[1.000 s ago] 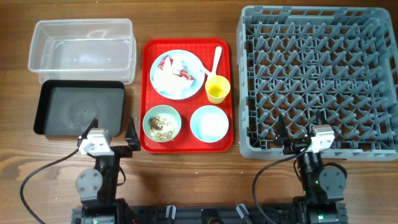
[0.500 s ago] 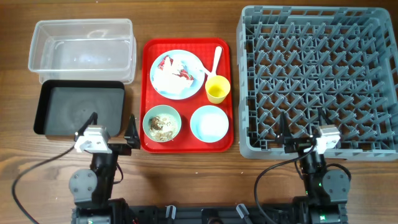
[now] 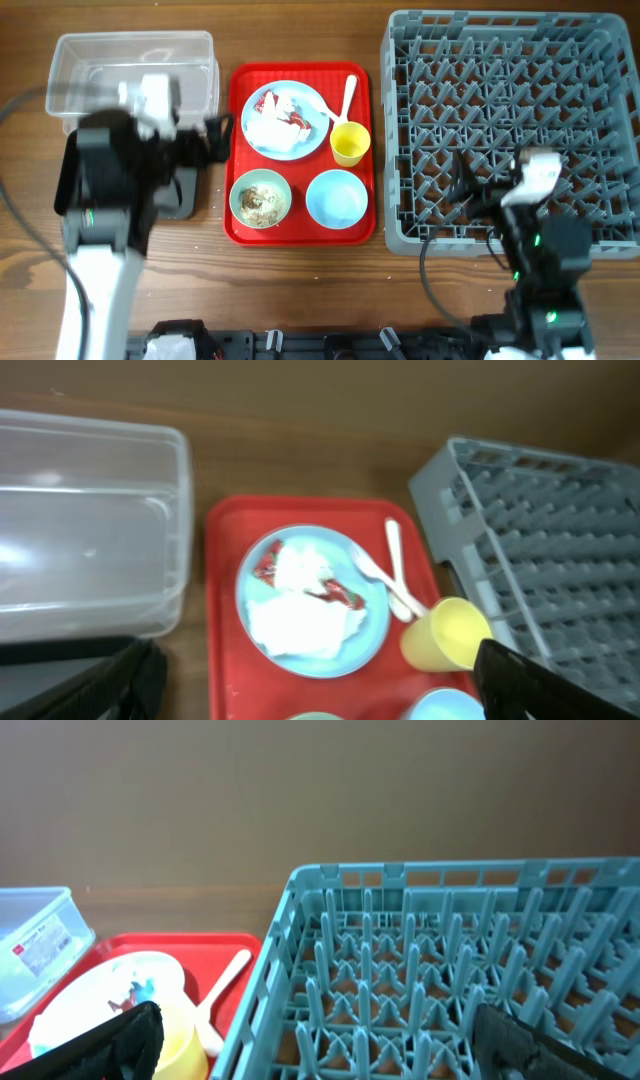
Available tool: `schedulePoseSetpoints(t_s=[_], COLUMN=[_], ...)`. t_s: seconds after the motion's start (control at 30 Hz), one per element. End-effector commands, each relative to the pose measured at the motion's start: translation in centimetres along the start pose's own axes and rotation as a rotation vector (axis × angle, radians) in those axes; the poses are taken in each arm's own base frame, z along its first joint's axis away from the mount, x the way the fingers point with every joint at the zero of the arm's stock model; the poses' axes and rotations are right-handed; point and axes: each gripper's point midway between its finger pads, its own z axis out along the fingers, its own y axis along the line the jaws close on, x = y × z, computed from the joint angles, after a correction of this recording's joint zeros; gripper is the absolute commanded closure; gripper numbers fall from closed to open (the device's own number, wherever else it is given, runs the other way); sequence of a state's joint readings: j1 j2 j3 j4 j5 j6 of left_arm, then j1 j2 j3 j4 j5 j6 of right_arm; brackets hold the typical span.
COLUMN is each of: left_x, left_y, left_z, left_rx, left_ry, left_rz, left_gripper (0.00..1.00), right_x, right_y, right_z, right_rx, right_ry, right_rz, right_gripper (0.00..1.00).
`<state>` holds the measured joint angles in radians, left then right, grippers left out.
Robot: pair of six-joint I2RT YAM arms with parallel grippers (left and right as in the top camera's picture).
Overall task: Sort waste into correct bins and load items into the dishwasher rack
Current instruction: 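Reach the left gripper to the blue plate and grasp the white tissue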
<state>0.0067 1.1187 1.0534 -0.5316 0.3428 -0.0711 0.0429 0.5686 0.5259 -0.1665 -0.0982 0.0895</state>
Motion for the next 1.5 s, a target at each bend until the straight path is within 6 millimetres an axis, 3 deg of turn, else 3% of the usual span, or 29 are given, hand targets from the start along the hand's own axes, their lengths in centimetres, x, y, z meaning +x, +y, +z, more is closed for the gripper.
schedulePoseSetpoints(t_s=[0.0,0.1,0.27,0.43,0.53,0.63,0.87,1.03,1.2,1.37,1.4,1.47], left_x=[-2.9,-2.9,0.1,3.1,4.9,5.0,6.9,10.7,13.8,16.5,16.9,17.7], left_y=[-2.8,-3.7,-5.3,-5.9,-6.8,-7.1,-3.8,-0.9,0.4,1.3,1.4,1.7], left_z=[2.6,4.7,8.0,11.0,11.4,11.9,14.3,17.4,20.5,22.3,22.6,22.9], left_rx=[0.05,0.018,-0.005,0.009,0.058,0.08,-0.068,-0.168,-0.179,-0.189,-0.19,-0.194], left_ry=[0.081,0.183,0.399,0.5,0.573,0.576,0.619,0.719,0.774,0.823,0.831,0.847], left_rz=[0.039,0.051,0.069,0.066,0.017,0.017,0.047,0.055,0.049,0.045,0.044,0.042], left_gripper=[0.0,0.0,0.0,0.0,0.0,0.0,0.0,0.0,0.0,0.0,0.04,0.23], right_x=[-3.4,-4.0,-3.2,-0.5,1.6,3.0,3.5,3.5,3.6,3.6,3.6,3.6], right_y=[0.4,0.3,0.1,0.1,0.9,1.6,2.4,2.4,2.4,2.4,2.4,2.4], right_z=[1.4,2.9,5.5,7.9,8.4,8.7,8.8,8.8,8.7,8.7,8.7,8.7], right_rx=[-0.011,-0.003,-0.006,-0.032,-0.088,-0.133,-0.179,-0.172,-0.172,-0.172,-0.172,-0.172], right_ry=[0.067,0.198,0.43,0.558,0.634,0.687,0.705,0.707,0.71,0.711,0.711,0.712], right_rz=[-0.006,-0.016,-0.036,-0.033,-0.003,0.023,0.051,0.07,0.07,0.071,0.071,0.07], right_gripper=[0.0,0.0,0.0,0.0,0.0,0.0,0.0,0.0,0.0,0.0,0.0,0.0])
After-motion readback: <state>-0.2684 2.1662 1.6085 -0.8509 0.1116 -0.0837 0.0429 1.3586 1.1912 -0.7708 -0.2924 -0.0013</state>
